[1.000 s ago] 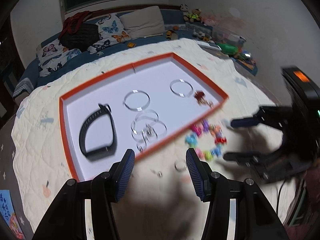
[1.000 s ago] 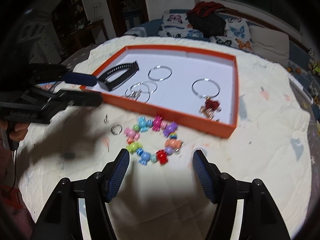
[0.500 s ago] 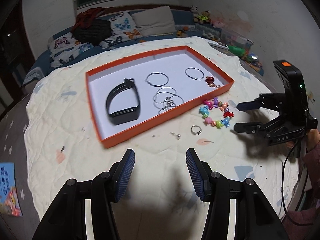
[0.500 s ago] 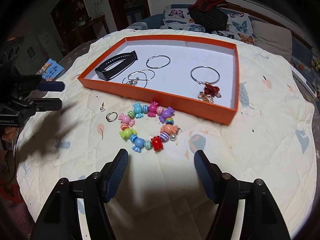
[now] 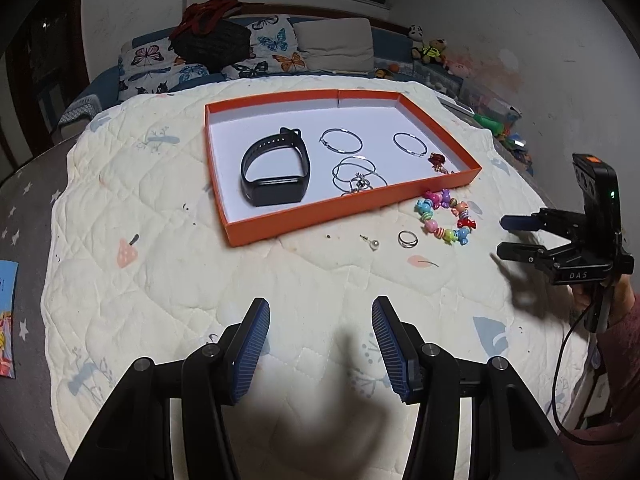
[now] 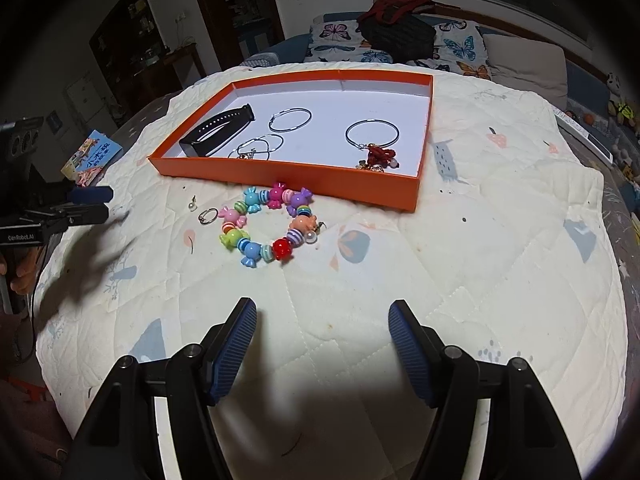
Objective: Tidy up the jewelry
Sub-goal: 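Move right tool to candy-bead bracelet and close on it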
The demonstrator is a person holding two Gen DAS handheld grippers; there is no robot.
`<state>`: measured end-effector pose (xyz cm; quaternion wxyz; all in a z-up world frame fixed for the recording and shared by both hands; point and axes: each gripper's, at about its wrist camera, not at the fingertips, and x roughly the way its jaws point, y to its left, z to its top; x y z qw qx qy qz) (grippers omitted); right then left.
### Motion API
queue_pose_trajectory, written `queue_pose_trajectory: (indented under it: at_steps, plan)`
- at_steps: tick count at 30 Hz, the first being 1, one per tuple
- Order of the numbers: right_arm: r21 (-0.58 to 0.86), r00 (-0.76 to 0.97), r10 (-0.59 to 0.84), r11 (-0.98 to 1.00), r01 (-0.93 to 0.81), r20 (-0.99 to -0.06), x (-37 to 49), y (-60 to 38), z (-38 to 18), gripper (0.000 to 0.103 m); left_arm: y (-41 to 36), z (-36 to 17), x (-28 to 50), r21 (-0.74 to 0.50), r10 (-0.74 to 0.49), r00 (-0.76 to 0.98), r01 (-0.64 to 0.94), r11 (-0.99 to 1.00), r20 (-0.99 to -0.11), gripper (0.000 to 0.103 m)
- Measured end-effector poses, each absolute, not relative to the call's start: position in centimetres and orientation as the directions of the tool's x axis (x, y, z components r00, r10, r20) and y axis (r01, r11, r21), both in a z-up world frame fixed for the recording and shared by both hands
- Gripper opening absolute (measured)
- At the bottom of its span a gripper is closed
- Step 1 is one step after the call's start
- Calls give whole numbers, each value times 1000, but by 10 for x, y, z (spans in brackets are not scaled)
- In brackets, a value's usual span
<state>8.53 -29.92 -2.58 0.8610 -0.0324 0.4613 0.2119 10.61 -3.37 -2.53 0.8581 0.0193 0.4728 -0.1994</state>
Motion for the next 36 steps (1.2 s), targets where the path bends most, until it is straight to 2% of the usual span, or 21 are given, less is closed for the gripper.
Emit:
queue_pose_trajectory:
  at_steps: [18, 29, 30, 32, 34, 36]
  plan:
    - [58, 434, 368, 813, -579, -822, 126, -243, -28, 79, -43, -38, 113, -202, -367, 441, 376, 904, -819, 57]
    - [5, 442, 349, 789, -614, -826, 124, -230, -30, 79, -70, -41, 126, -210, -406, 418, 439, 873, -813, 57]
    - [-5, 447, 342, 789, -614, -827, 123, -229, -30, 77, -74, -40, 127, -209, -412, 418, 451, 868, -810, 57]
    - [-24, 458, 328, 792, -611, -826, 123, -227, -29, 68, -83, -40, 129, -201, -420, 417, 474, 857, -806, 57]
    - [-25, 463, 331, 792, -610, -822, 122, -228, -27, 50, -93, -39, 132, -194, -430, 414, 500, 844, -802, 57]
    - [-25, 467, 332, 793, -609, -819, 120, -229, -26, 42, -100, -39, 135, -188, -437, 412, 519, 834, -800, 57]
